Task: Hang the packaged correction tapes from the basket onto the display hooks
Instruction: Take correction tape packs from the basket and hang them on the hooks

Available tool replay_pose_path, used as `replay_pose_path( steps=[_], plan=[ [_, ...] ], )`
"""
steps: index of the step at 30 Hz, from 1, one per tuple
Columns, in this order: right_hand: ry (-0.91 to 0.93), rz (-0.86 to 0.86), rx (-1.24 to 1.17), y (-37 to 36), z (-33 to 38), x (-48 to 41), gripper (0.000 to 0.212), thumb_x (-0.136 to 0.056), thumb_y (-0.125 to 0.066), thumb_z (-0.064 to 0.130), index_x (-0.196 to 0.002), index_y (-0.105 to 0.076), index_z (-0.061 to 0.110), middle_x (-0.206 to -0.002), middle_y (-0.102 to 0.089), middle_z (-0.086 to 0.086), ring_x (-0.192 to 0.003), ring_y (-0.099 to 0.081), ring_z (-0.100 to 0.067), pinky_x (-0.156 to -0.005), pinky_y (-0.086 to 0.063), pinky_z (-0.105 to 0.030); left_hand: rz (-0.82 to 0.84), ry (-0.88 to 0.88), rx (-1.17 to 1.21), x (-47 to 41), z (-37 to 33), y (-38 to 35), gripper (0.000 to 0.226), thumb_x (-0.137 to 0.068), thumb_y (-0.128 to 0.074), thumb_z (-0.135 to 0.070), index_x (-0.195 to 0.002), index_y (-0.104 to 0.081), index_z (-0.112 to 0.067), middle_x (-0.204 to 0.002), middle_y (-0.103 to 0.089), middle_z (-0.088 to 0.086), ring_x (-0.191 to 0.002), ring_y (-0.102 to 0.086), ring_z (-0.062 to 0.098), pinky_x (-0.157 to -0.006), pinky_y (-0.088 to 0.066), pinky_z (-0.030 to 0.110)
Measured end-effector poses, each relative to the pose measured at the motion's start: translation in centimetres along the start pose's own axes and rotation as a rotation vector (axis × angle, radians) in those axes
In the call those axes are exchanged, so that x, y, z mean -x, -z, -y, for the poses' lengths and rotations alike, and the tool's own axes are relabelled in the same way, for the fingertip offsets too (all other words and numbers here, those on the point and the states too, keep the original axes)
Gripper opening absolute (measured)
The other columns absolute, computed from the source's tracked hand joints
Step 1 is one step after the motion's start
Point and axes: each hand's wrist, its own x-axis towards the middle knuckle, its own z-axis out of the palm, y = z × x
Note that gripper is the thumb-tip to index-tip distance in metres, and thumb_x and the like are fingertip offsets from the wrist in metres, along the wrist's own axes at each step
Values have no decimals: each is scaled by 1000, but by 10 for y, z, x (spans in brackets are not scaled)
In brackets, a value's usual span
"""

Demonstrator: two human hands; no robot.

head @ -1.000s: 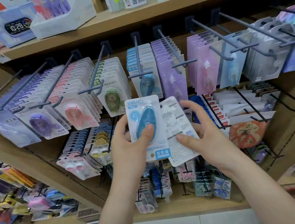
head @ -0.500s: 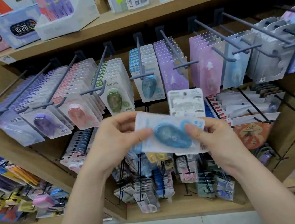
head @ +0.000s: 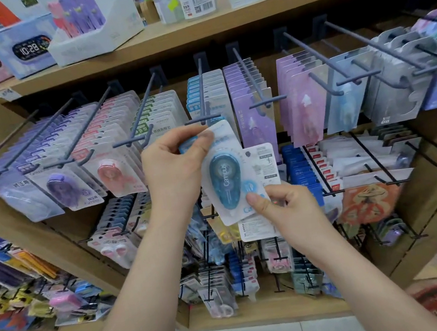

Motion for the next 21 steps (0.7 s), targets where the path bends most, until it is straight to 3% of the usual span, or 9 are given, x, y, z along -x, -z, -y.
replay_pose_path(
  steps=[3,5,7,9,11,13,16,19,21],
  plan=[
    [-17,8,7,-3,-1,-1,23,-95,-63,32,-80,-77,21,-92,-70,4,-84,-62,0,-79,-46,-18,-27,12,-16,-6,1,-5,16,-81,-80,-13,-79,-73,-27,-81,-74,-7,-79,-68,6,-77,-56,28],
    [-24,14,30,-6,-3,-1,41,-95,-61,37,-88,-70,-2,-95,-66,-19,-84,-60,-16,-80,-45,-28,-26,35,-5,-9,1,-7,14,-80,-80,-12,-78,-73,-24,-79,-73,-8,-77,-67,4,-73,-54,24],
    [-33,15,7,-8,-6,-1,50,-95,-61,41,-92,-65,-8,-102,-62,-28,-87,-60,-29,-84,-50,-37,-16,46,0,-11,0,-9,13,-80,-80,-11,-79,-74,-21,-77,-73,-7,-76,-67,6,-72,-54,24],
    [-14,19,-10,-11,-4,-1,61,-92,-60,47,-90,-60,-14,-97,-58,-33,-79,-56,-37,-78,-48,-36,6,56,-1,-12,-2,-10,11,-80,-80,-10,-80,-74,-19,-78,-74,-5,-75,-68,7,-72,-54,24],
    [-13,28,-14,-13,-1,-1,76,-89,-60,58,-85,-53,-18,-76,-50,-27,-68,-44,-21,-70,-37,-33,32,92,19,-14,-5,-10,8,-80,-79,-9,-84,-75,-15,-79,-74,-2,-73,-68,8,-70,-54,24],
    [-31,52,-22,-13,-1,-1,80,-89,-58,63,-83,-52,-17,-69,-43,-15,-67,-39,-15,-67,-33,-31,59,149,55,-15,-8,-11,6,-81,-79,-9,-85,-75,-12,-75,-74,-3,-69,-68,7,-65,-54,23],
    [-69,106,-29,-11,0,1,60,-91,-55,52,-82,-68,-6,-70,-58,-21,-64,-49,-11,-66,-38,-27,93,212,113,-16,-10,-11,8,-82,-77,-8,-82,-73,-15,-74,-75,-4,-70,-68,10,-66,-56,26],
    [-120,136,-9,-10,5,2,36,-97,-56,37,-84,-77,11,-73,-73,10,-67,-62,4,-65,-44,-13,126,229,130,-17,-7,-9,7,-87,-73,-9,-85,-73,-16,-80,-75,-3,-77,-69,13,-72,-56,31],
    [-134,101,-8,-10,5,2,32,-97,-57,35,-82,-78,15,-84,-76,10,-82,-69,-5,-75,-53,-23,173,194,136,-12,-4,-6,10,-92,-67,-11,-99,-70,-18,-89,-76,-2,-85,-70,15,-77,-56,33]
  ],
)
